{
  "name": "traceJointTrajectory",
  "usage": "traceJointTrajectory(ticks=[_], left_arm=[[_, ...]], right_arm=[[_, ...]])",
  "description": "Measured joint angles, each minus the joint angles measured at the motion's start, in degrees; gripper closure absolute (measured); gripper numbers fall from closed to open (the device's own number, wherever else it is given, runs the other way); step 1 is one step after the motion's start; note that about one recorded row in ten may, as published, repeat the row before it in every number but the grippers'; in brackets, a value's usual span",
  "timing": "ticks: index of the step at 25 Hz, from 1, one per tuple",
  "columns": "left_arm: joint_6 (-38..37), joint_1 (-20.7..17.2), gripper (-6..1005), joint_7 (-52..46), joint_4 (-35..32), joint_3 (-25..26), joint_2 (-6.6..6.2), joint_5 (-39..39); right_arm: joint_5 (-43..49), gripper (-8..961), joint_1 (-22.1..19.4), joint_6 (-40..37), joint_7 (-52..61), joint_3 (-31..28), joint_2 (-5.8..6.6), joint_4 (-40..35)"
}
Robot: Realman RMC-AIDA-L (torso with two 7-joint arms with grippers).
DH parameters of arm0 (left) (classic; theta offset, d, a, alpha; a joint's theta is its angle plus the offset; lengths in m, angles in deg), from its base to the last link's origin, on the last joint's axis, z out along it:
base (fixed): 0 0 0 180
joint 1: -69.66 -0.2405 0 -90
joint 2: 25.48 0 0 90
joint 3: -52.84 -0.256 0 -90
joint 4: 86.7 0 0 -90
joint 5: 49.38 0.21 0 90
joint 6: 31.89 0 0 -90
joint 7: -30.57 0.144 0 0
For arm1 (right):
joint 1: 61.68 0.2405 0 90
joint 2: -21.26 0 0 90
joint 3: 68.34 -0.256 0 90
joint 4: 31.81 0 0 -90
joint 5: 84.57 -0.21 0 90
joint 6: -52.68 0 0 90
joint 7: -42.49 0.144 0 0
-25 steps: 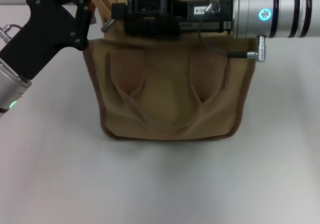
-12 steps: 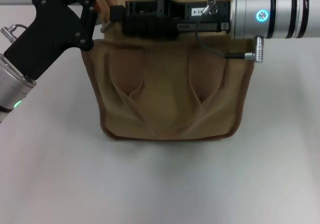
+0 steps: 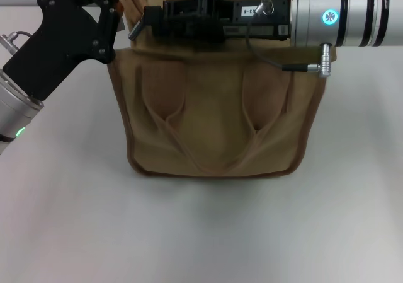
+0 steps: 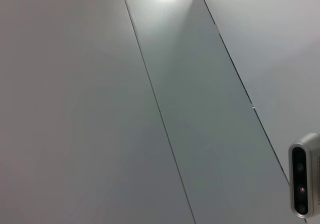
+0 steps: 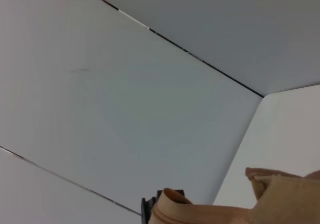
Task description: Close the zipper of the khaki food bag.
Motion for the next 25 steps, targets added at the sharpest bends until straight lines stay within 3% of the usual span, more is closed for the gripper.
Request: traceJointTrajectory(ticks=[25], left_arm=[[-1.6,1.1,954,1.7,1.9,-0.6,0.09,0.1]], right_arm=[[-2.6,581,1.0,2.6,-0.2,2.9,-0.34,1.1]])
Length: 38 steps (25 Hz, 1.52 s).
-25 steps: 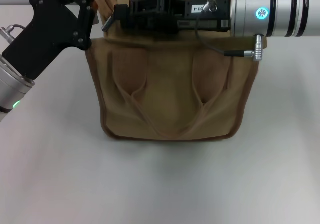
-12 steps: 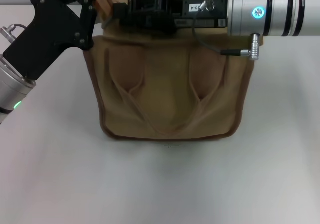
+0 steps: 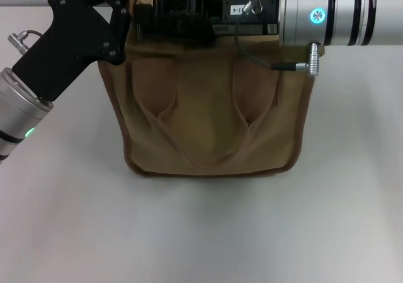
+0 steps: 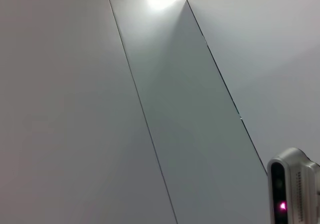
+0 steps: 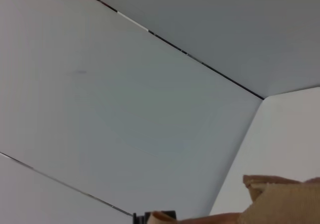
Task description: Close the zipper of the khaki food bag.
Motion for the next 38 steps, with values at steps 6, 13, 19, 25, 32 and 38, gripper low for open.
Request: traceJointTrajectory(ticks=[6,13,19,25,32,38], left_arm=[[0.6,-0.3,953,0.0,0.0,0.6,-0.05,-0.1],[0.8,-0.3,952,-0.4,-0.2,0.7,-0.13,-0.1],[0.7,-0.3,951,-0.4,-0.2,0.8,-0.18,-0.1],[0.9,-0.3,950,-0.2,-0.2,0.8,-0.18,-0.1],[1.0,-0.4,949,-0.2,-0.3,0.8,-0.18,-0.1],[1.3,-0.4,948,0.0,-0.3,1.0,-0.18,-0.2]], right_arm=[[0.0,582,-0.1,0.2,0.0,0.4,-0.01,0.0],[0.3,584,0.0,0.3,-0.6,3.1,0.03,-1.4],[0.3,585,0.2,2.8,-1.2,6.4,0.09,-4.0],[0.5,586,0.2,3.6,-1.2,7.0,0.26,-5.8],[0.6,622,0.2,3.9,-1.2,7.2,0.26,-6.0],[0.4,726,-0.2,3.4,-1.2,7.2,0.23,-6.0]])
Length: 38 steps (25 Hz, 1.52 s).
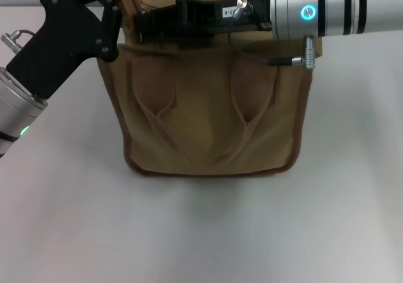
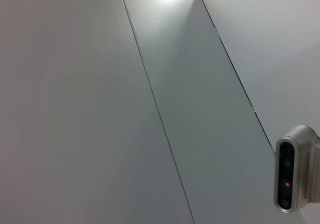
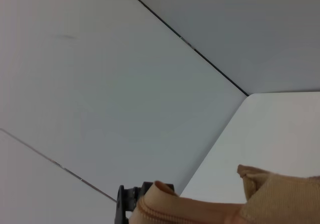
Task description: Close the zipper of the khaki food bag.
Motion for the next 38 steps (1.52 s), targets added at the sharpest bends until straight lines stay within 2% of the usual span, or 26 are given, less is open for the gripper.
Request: traceJointTrajectory(ticks=[2,27,33,38], left_arm=[[0.1,0.0,947,0.0,0.0,0.1,0.0,0.0],[-0.2,0.2,943,0.0,0.2,0.1,0.09,0.0],[-0.3,0.2,942,0.0,0.3,0.1,0.09,0.0],[-0.3,0.1,941,0.0,0.2,0.1,0.09,0.0]], right_arm=[[0.1,759,0.0,-0.1,0.0,0.0,0.04,-0.2],[0.2,756,-0.3,-0.3,0.2,0.0,0.11,-0.6],[0.2,785,-0.3,-0.2,0.1,0.0,0.11,-0.6],[0.2,919,-0.3,-0.7,-0.9,0.0,0.11,-0.7]])
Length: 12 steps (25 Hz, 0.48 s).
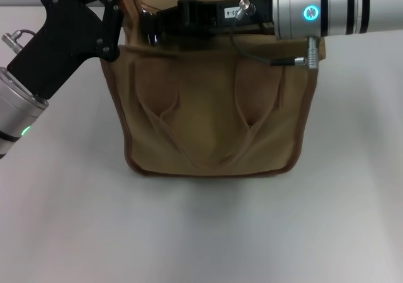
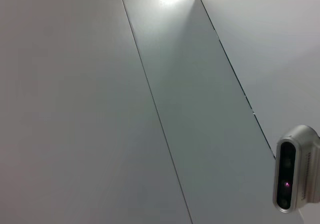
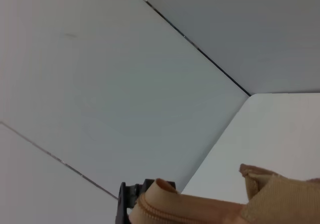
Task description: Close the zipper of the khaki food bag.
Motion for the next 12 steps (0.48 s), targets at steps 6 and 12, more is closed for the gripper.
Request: traceJointTrajectory(ticks=[6,12], left_arm=[[0.1,-0.1,940,0.0,-0.1,0.0,-0.03,-0.4],[0.5,-0.6,939,-0.4,-0.1,0.1,-0.21,-1.4]], right_arm=[[-0.3,936,-0.4,-1.0,-3.0,0.0,-0.03,-0.4],[-0.4,950,-1.5,-1.6,-5.0,-0.4,-0.08,-1.1]])
